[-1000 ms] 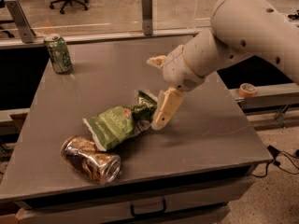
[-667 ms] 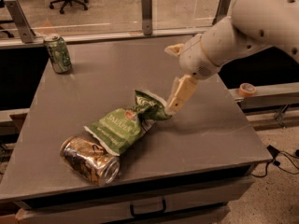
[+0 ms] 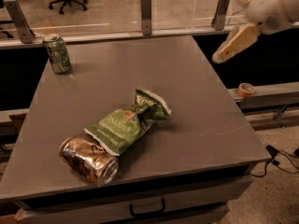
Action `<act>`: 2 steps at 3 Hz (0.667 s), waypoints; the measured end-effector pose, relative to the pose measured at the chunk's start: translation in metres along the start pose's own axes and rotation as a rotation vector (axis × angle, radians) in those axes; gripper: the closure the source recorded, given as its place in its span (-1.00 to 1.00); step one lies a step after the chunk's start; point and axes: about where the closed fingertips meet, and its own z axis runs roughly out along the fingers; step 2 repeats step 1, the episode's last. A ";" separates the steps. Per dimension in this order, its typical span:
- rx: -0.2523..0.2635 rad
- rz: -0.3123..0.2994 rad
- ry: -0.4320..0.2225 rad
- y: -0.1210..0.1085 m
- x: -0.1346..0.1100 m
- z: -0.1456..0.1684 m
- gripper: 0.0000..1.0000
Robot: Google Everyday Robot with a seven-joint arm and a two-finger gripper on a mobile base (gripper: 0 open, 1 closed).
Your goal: Move green jalapeno chip bag near orange can
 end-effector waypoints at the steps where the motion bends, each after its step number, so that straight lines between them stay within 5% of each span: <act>1: 0.092 -0.014 -0.026 -0.032 -0.016 -0.035 -1.00; 2: 0.092 -0.014 -0.026 -0.032 -0.016 -0.035 -1.00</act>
Offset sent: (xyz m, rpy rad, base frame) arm 0.0000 0.0000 0.0000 0.0000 0.0000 0.0000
